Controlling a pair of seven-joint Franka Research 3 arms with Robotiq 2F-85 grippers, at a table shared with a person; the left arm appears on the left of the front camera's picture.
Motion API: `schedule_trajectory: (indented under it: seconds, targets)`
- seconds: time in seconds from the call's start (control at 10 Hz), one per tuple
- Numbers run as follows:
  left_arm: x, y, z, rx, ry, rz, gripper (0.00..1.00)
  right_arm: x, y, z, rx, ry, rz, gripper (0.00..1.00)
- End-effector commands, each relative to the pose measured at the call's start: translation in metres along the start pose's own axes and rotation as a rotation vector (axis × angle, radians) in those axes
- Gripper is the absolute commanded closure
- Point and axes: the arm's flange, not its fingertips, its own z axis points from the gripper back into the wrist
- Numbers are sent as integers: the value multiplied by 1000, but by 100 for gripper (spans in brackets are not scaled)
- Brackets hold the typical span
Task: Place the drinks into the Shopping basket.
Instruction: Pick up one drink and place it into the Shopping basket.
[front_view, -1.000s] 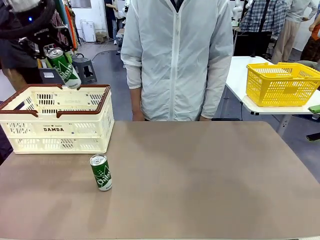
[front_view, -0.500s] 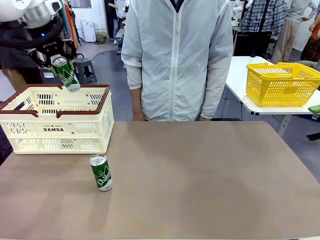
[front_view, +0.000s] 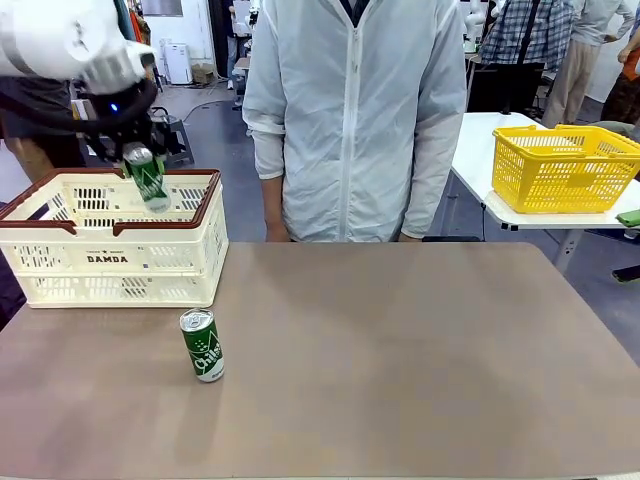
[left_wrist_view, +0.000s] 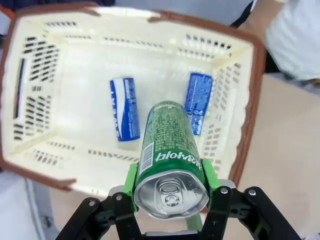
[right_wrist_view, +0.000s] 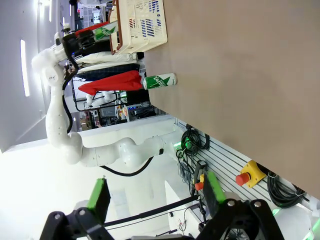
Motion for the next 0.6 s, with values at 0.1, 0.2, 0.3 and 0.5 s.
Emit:
schedule_trajectory:
  seconds: [0.1, 0.2, 0.3, 0.5]
  targets:
    - [29, -6, -55, 46, 68, -57, 100, -1, 5, 1, 2, 6, -15, 0]
    - [32, -9, -80, 60, 129, -55, 100, -1, 5, 1, 2, 6, -15, 0]
    - [33, -9, -97, 57, 164, -57, 100, -1, 5, 1, 2, 6, -15, 0]
    - [39, -11, -118, 50, 186, -72, 100, -1, 5, 1, 2, 6, -15, 0]
